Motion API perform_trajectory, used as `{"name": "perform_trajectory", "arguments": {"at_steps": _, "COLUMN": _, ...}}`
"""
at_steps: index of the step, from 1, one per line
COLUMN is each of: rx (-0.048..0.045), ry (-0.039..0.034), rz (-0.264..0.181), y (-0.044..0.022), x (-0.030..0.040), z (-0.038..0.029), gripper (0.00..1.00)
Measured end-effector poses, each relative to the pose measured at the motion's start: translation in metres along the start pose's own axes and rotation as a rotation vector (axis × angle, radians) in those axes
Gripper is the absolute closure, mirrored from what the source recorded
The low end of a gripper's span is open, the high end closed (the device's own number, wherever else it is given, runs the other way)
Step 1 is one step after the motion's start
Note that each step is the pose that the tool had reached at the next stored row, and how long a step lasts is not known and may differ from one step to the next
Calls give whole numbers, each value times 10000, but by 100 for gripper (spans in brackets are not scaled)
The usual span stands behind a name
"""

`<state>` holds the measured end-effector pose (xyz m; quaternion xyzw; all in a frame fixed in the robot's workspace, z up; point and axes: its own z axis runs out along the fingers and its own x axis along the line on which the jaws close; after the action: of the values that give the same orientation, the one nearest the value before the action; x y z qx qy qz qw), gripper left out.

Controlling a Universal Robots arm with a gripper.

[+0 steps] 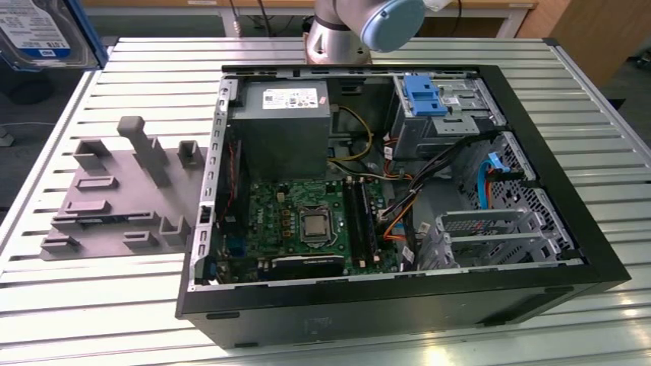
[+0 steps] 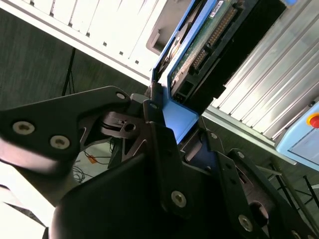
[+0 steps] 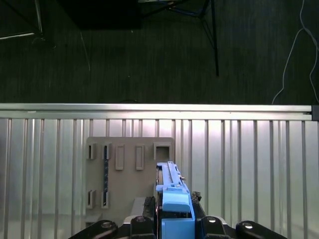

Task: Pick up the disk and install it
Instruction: 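Pick up the disk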

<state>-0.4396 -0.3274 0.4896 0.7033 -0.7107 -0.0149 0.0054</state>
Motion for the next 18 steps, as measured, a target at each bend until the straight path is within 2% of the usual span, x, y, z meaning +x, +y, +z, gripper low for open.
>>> {"name": "perform_trajectory", "arguments": {"at_steps": 18, "rx": 1, "ry": -1, "rz": 0, "y": -224, "x": -2, "z": -6, "gripper": 63}}
